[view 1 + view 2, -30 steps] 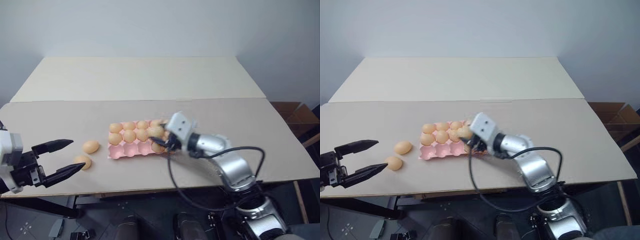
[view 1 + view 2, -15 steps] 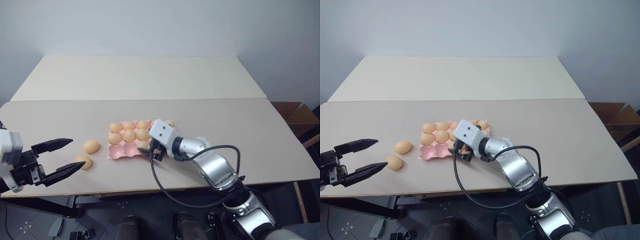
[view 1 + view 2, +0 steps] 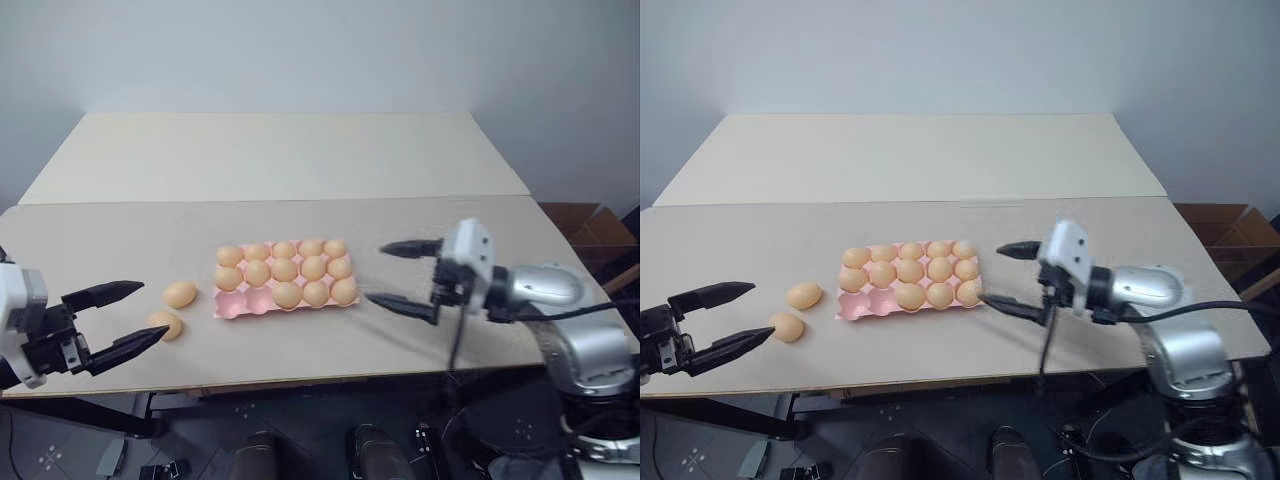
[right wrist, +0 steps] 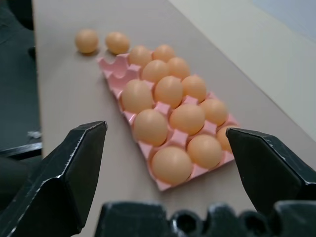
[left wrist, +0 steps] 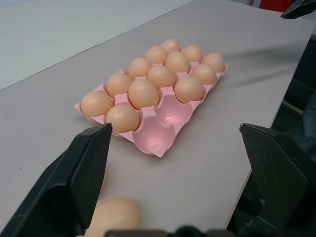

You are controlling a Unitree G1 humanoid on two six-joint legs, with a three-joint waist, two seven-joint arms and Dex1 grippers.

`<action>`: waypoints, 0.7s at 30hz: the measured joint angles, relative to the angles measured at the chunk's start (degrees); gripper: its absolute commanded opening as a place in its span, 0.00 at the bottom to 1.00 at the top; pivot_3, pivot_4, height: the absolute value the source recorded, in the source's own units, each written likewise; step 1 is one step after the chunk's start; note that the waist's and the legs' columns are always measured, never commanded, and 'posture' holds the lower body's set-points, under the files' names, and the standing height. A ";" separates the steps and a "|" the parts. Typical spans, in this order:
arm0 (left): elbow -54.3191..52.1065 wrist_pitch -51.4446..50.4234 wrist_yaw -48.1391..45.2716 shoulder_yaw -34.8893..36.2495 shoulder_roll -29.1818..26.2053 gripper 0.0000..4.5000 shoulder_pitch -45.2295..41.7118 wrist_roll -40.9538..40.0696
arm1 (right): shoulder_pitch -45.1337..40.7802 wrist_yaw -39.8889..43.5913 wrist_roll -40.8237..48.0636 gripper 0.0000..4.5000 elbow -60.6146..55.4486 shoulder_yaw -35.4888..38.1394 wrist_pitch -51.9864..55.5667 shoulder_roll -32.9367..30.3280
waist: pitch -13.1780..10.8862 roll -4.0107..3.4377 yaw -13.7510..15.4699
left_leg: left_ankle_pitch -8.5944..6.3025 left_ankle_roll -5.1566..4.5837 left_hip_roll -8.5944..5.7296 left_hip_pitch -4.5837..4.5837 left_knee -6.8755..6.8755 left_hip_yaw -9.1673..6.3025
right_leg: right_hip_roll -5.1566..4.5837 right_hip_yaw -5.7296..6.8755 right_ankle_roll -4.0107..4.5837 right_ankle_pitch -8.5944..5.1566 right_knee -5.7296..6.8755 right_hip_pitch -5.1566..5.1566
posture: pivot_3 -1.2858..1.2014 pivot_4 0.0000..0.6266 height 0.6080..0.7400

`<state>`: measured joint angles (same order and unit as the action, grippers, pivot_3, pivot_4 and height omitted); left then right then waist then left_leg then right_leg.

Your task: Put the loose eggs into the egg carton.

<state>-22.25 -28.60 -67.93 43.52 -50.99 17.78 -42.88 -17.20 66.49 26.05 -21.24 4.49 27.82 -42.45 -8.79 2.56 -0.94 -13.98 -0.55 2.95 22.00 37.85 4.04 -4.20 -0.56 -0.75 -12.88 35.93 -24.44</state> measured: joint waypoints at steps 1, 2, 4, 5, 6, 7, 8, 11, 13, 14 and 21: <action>0.35 0.04 -0.25 0.00 0.00 1.00 0.09 0.04 | 0.50 1.29 -0.01 0.99 1.31 0.12 -0.75 -0.60 | 0.00 0.00 -0.01 | 0.00 0.00 0.00 -0.03 0.00 0.00 | -0.01 -0.01 0.00 0.00 0.00 0.02 | 0.52 0.24 1.00; 0.64 0.05 -0.33 -0.01 0.01 1.00 0.11 0.07 | 0.60 2.17 -0.01 0.99 2.65 0.12 -1.95 -0.73 | 0.00 0.00 -0.04 | 0.00 0.00 0.00 -0.03 0.00 0.02 | -0.01 -0.03 -0.04 0.00 0.01 -0.01 | 0.52 0.24 1.00; 0.62 0.14 -0.38 -0.01 0.01 1.00 0.10 0.07 | 0.55 2.40 -0.01 0.99 3.86 0.11 -3.33 -0.72 | 0.00 -0.01 -0.03 | 0.01 0.00 0.00 -0.06 0.00 0.03 | -0.02 -0.05 -0.06 0.01 0.01 0.00 | 0.52 0.24 1.00; 0.62 0.16 -0.35 -0.01 0.01 1.00 0.15 0.08 | 0.49 2.40 -0.01 0.99 4.08 0.10 -3.83 -0.71 | 0.00 -0.01 0.04 | 0.01 0.00 0.00 -0.04 0.00 0.03 | -0.03 -0.05 -0.06 0.01 0.01 0.00 | 0.52 0.24 1.00; 0.61 0.16 -0.27 -0.01 0.03 1.00 0.27 0.14 | 0.27 2.40 -0.01 0.99 4.28 0.08 -4.28 -0.65 | -0.01 -0.01 0.10 | 0.01 0.00 0.00 -0.03 0.00 0.04 | -0.03 -0.05 -0.06 0.01 0.01 -0.01 | 0.52 0.24 1.00; 0.35 0.03 0.14 0.04 0.03 1.00 0.52 0.37 | 0.12 2.34 -0.01 0.99 4.39 0.08 -4.70 -0.63 | 0.00 -0.01 0.16 | 0.01 0.00 -0.01 -0.01 0.00 0.04 | -0.04 -0.05 -0.05 0.01 0.00 -0.02 | 0.52 0.24 1.00; -0.56 -0.44 1.32 0.08 0.03 1.00 1.23 0.90 | 0.11 2.25 0.00 0.99 4.41 0.07 -4.97 -0.61 | 0.00 -0.01 0.19 | 0.00 0.00 -0.01 0.00 0.00 0.04 | -0.05 -0.05 -0.03 0.02 -0.03 -0.01 | 0.52 0.24 1.00; -5.96 -5.80 8.05 0.13 -0.13 1.00 4.70 2.88 | 0.15 2.12 0.00 0.99 4.53 -0.01 -5.58 -0.59 | 0.00 0.00 0.20 | -0.02 -0.02 -0.09 0.08 0.00 0.04 | -0.13 -0.10 -0.06 0.21 -0.05 -0.02 | 0.52 0.24 1.00; -10.31 -10.52 14.30 0.05 0.58 1.00 6.47 3.91 | 0.25 2.07 0.00 0.99 4.52 -0.10 -6.05 -0.59 | 0.00 0.00 0.23 | -0.05 -0.05 -0.10 0.09 0.00 0.01 | -0.16 -0.12 -0.18 0.28 -0.09 -0.01 | 0.52 0.24 1.00; -11.72 -12.36 16.67 0.02 1.33 1.00 6.62 3.87 | 0.26 2.05 0.00 0.99 4.53 -0.15 -6.11 -0.59 | -0.01 0.00 0.25 | -0.05 -0.06 -0.10 0.09 0.00 0.01 | -0.16 -0.12 -0.18 0.28 -0.09 -0.01 | 0.52 0.24 1.00; -15.18 -28.17 35.94 -4.01 6.12 1.00 0.45 2.27 | 0.38 1.89 0.04 0.99 4.42 -0.64 -6.17 -0.60 | -0.01 0.00 0.66 | -0.03 -0.05 -0.10 -0.04 0.01 -0.07 | -0.08 -0.07 -0.18 0.19 0.00 0.09 | 0.52 0.24 1.00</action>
<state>-37.42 -56.76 -31.99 39.50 -44.87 18.22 -40.61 -16.82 68.38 26.09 -16.82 3.85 21.65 -43.05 -8.79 2.56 -0.28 -14.01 -0.60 2.85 21.96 37.86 3.97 -4.27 -0.63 -0.93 -12.69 35.92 -24.35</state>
